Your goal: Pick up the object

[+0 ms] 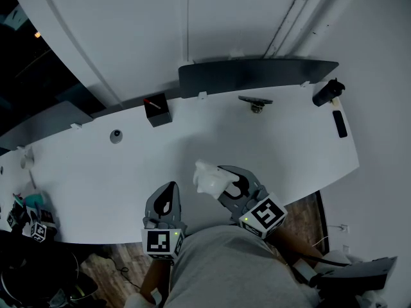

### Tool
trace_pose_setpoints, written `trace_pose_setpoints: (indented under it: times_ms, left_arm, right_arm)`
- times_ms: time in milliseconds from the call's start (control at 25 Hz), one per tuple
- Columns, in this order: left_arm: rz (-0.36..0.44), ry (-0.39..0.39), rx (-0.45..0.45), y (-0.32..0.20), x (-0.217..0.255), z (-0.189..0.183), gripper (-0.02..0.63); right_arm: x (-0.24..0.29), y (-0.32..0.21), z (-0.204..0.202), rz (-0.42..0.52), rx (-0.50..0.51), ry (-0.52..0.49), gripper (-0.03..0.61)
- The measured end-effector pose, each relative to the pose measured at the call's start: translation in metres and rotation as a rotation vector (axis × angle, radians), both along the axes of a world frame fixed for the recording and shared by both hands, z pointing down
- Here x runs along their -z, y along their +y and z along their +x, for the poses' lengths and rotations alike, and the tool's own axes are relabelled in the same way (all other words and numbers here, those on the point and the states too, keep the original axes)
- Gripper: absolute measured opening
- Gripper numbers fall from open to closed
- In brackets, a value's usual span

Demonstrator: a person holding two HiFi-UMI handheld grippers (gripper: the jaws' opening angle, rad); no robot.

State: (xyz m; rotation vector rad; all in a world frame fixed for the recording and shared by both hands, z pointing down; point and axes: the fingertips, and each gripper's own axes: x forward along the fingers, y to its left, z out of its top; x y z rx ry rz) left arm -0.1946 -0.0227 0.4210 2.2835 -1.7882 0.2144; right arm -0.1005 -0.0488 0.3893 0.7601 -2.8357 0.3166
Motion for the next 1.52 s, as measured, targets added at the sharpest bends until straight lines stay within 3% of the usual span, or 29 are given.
trace_pose_setpoints:
  times_ms: [360, 560, 1200, 1520]
  left_arm:
    - [-0.015, 0.023, -0.074, 0.011, -0.009, 0.012, 0.0]
    - [-0.013, 0.001, -0.102, 0.022, -0.014, 0.035, 0.0]
    - [0.015, -0.069, -0.013, 0.09, 0.005, 0.158, 0.0]
    - [-0.004, -0.086, 0.072, 0.134, 0.007, 0.18, 0.0]
  right_arm:
    - [0.002, 0.011, 0.014, 0.046, -0.066, 0.029, 0.156]
    - [0.003, 0.03, 0.042, 0.041, -0.108, 0.01, 0.153]
    - [0.031, 0.089, 0.158, 0.148, -0.035, -0.157, 0.15]
    - [0.033, 0.119, 0.186, 0.12, 0.007, -0.196, 0.15]
